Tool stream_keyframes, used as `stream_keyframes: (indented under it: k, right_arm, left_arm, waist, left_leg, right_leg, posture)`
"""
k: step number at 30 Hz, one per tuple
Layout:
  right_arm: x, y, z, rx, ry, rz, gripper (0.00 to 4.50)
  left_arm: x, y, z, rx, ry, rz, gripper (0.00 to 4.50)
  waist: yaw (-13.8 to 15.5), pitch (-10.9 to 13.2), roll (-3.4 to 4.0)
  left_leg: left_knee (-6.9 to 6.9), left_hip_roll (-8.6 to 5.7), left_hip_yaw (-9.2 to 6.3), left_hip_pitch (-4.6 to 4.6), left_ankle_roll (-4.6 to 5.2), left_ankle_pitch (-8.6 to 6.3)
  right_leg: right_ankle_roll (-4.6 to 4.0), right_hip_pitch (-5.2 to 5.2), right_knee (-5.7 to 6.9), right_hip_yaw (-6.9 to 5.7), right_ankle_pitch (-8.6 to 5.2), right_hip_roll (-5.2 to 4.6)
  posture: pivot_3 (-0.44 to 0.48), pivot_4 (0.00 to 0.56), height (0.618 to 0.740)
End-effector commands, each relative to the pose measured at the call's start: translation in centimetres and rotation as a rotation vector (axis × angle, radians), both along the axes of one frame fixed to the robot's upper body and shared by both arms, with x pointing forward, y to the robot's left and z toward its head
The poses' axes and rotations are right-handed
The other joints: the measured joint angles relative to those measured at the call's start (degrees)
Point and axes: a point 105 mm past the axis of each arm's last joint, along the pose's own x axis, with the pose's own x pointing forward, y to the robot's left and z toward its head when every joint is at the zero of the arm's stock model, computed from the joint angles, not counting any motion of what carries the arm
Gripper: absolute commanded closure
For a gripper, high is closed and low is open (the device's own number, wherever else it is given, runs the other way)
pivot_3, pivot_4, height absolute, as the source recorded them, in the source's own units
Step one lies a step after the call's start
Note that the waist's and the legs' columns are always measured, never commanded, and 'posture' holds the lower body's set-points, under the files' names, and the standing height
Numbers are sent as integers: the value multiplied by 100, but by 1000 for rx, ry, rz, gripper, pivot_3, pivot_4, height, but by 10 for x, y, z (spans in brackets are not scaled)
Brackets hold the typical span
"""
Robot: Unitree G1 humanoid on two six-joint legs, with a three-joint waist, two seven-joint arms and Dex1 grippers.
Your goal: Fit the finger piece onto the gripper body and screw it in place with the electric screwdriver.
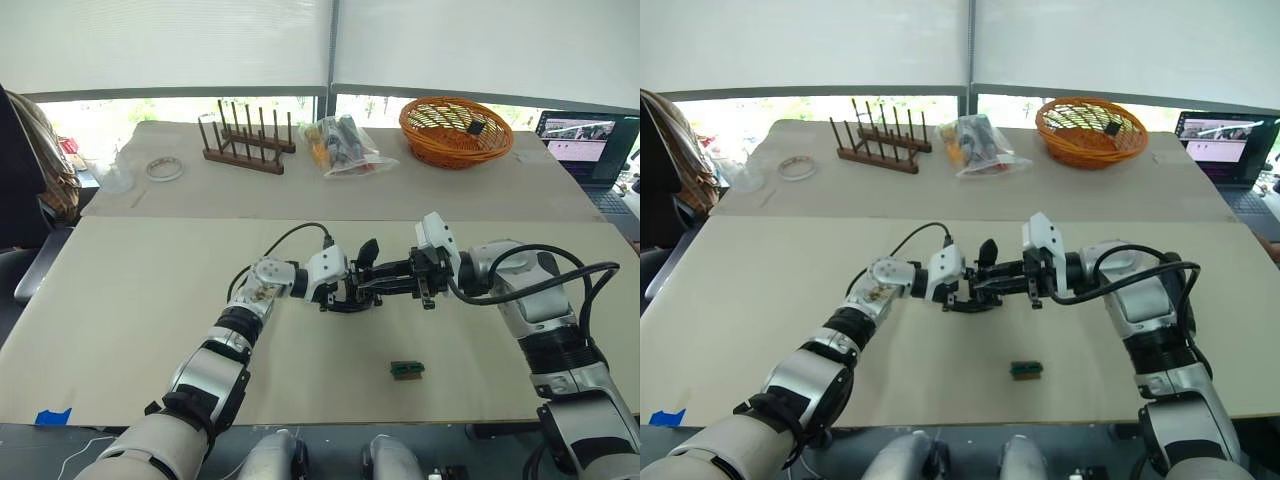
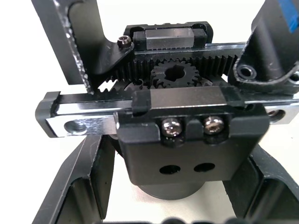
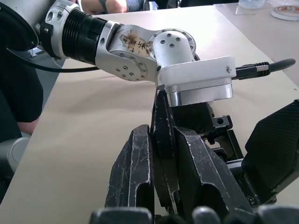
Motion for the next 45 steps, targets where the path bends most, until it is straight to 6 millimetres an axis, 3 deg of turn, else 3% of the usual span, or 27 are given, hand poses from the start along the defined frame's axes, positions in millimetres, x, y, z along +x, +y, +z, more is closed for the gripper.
stream_keyframes:
  k: [1,2,8,13,18,25,34,38,44,45]
  right_arm:
    - [0,-9,-38,-101,125,-64,3695]
    - [-3,-7,-35,-90,141,-50,3151]
    - [-6,11,-19,-46,27,-9,1112]
    - [-4,8,-5,-27,-27,-32,1069]
    - [-8,-3,30,31,-108,-84,1069]
    - [-18,-15,47,31,-148,-129,1069]
    - [-19,-31,82,55,-186,-253,1069]
    - [-38,-33,99,83,-185,-259,1069]
    - [-68,-39,95,25,-128,-236,1069]
    - [-71,-40,95,19,-109,-240,1069]
  left_arm:
    - [1,7,0,32,-2,-5,1874]
    - [1,7,0,32,-2,-6,1874]
    - [1,4,0,26,-1,-11,1874]
    - [0,0,1,17,-1,-13,1874]
    - [-2,-4,-3,13,6,-16,1874]
    - [-6,-10,-8,7,22,-27,1874]
    - [-10,-36,-7,-30,40,-41,1874]
    - [-10,-44,-6,-38,49,-33,1874]
    - [-5,-31,-14,21,71,-1,1874]
    - [-4,-29,-15,26,72,0,1374]
  waist:
    - [-1,0,0]
    - [3,1,-1]
    - [-15,29,12]
    - [9,34,13]
    - [52,46,20]
    - [122,47,18]
    - [257,48,17]
    - [369,49,16]
    - [412,49,15]
    - [407,49,15]
  left_leg:
    - [0,0,0,0,0,0]
    - [0,1,0,0,0,0]
    - [2,0,15,-23,2,2]
    - [6,-4,12,-27,3,2]
    - [18,-9,5,-52,8,4]
    - [18,-7,1,-52,29,17]
    - [22,-11,-4,-55,41,8]
    - [25,-14,-11,-57,28,-11]
    - [29,-11,-12,-67,35,-14]
    - [29,-11,-9,-66,37,-16]
  right_leg:
    - [0,0,0,0,0,0]
    - [0,0,0,-1,0,0]
    - [-9,-7,6,-14,6,-7]
    - [-10,-13,2,-37,6,-2]
    - [-10,-16,6,-61,7,-2]
    - [-11,-12,2,-75,7,-5]
    - [-5,-13,-14,-83,18,-12]
    - [1,-15,-28,-89,27,-22]
    - [8,-1,-87,-92,64,-10]
    - [14,1,-89,-90,68,-11]
  posture:
    - [0,150,740]
    - [0,150,740]
    - [0,150,740]
    - [0,150,740]
    - [0,150,740]
    - [0,150,740]
    - [0,150,740]
    - [0,150,740]
    - [0,150,740]
    - [0,150,740]
